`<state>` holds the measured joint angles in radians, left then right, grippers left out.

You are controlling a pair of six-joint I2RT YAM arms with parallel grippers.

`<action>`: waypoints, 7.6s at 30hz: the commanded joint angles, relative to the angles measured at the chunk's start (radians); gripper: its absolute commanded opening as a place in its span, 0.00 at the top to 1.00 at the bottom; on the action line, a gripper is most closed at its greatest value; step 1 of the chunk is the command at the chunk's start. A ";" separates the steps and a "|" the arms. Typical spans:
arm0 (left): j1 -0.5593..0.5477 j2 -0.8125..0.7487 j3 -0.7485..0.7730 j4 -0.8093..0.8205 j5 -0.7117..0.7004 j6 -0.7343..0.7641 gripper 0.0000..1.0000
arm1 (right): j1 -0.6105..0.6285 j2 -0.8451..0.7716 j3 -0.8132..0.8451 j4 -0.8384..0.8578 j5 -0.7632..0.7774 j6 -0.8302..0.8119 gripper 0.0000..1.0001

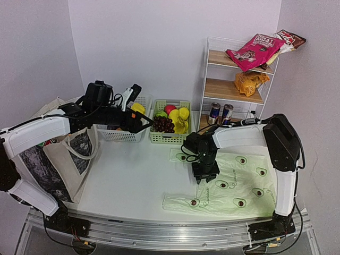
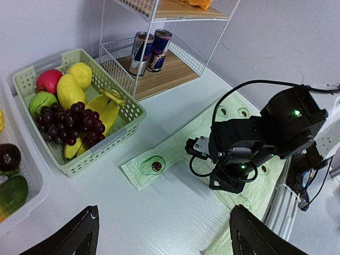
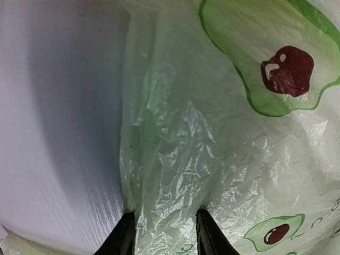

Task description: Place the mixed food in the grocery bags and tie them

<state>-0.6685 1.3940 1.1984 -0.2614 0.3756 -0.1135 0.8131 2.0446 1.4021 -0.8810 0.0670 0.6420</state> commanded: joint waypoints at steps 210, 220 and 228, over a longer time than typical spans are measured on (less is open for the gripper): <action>-0.052 0.019 -0.195 0.343 0.379 -0.021 1.00 | 0.341 -0.473 0.098 0.378 0.257 -0.135 0.47; -0.083 -0.030 -0.200 0.348 0.293 -0.005 1.00 | 0.341 -0.357 0.194 0.366 0.211 -0.057 0.41; -0.091 -0.034 -0.209 0.367 0.327 -0.014 1.00 | 0.341 -0.300 0.236 0.369 0.238 -0.022 0.52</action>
<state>-0.7535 1.3923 0.9619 0.0940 0.6955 -0.1452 1.1542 1.7122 1.5859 -0.5105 0.2816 0.5910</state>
